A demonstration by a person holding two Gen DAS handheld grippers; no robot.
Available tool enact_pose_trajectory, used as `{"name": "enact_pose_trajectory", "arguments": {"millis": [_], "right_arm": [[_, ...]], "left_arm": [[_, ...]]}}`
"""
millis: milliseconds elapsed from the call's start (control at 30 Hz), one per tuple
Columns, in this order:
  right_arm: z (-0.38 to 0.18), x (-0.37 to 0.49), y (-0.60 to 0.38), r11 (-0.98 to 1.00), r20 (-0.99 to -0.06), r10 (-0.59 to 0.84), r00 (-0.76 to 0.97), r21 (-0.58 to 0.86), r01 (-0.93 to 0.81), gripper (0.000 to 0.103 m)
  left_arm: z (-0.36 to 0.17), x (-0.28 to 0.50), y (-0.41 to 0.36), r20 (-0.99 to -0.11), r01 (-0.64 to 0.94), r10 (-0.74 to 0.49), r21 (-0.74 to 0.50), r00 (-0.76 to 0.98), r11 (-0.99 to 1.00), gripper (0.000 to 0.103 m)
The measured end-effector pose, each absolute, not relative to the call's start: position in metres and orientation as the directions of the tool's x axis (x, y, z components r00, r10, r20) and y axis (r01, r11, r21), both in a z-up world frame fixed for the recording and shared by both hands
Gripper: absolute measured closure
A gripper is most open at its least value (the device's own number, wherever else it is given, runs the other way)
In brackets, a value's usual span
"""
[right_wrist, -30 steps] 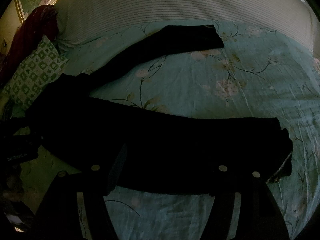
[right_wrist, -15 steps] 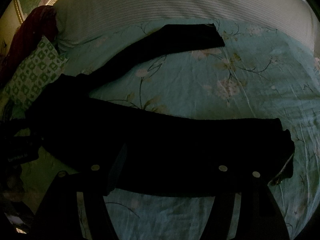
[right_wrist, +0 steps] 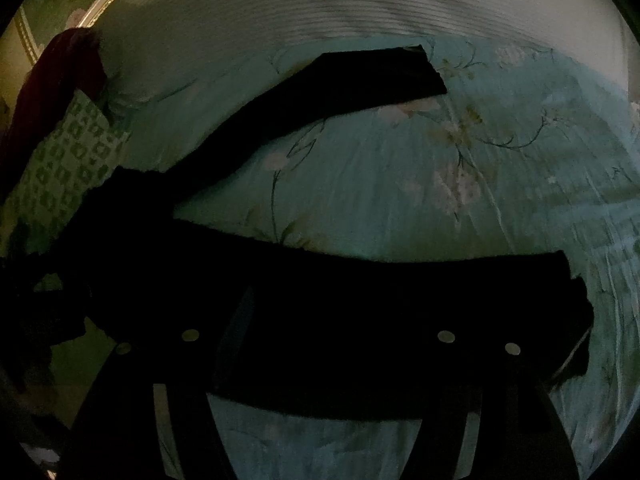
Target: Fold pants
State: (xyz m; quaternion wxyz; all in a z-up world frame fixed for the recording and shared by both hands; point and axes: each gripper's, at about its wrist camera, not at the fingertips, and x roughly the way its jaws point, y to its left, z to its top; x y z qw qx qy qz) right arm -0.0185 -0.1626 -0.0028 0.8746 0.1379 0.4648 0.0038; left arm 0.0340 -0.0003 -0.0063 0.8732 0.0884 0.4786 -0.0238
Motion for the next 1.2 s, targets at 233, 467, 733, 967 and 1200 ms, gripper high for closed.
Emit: {"name": "enact_pose_trajectory", "arguments": {"millis": [233,467,733,967,1200], "right_arm": [[0.004,0.011,-0.181,0.952,-0.803,0.127,0.582,0.263,0.156,0.035],[0.013,0.049,-0.21,0.927,-0.8,0.123,0.587,0.304,0.22,0.035],[0.022,0.103,-0.255,0.903,-0.796,0.098,0.597,0.323,0.282,0.035],[0.019,0.146,-0.301,0.877,-0.797,0.075,0.599,0.339,0.341,0.035],[0.004,0.192,-0.331,0.886,-0.812,0.077,0.578,0.322,0.333,0.035]], "left_arm": [[0.001,0.07,-0.008,-0.846,0.138,0.048,0.142,0.532,0.98,0.019],[0.004,0.114,-0.027,-0.855,0.175,0.049,0.161,0.517,0.971,0.019],[0.0,0.16,-0.056,-0.865,0.212,0.062,0.191,0.499,0.958,0.019],[-0.002,0.216,-0.081,-0.872,0.216,0.055,0.181,0.486,0.959,0.019],[-0.014,0.262,-0.09,-0.886,0.193,0.087,0.194,0.456,0.962,0.019]]}}
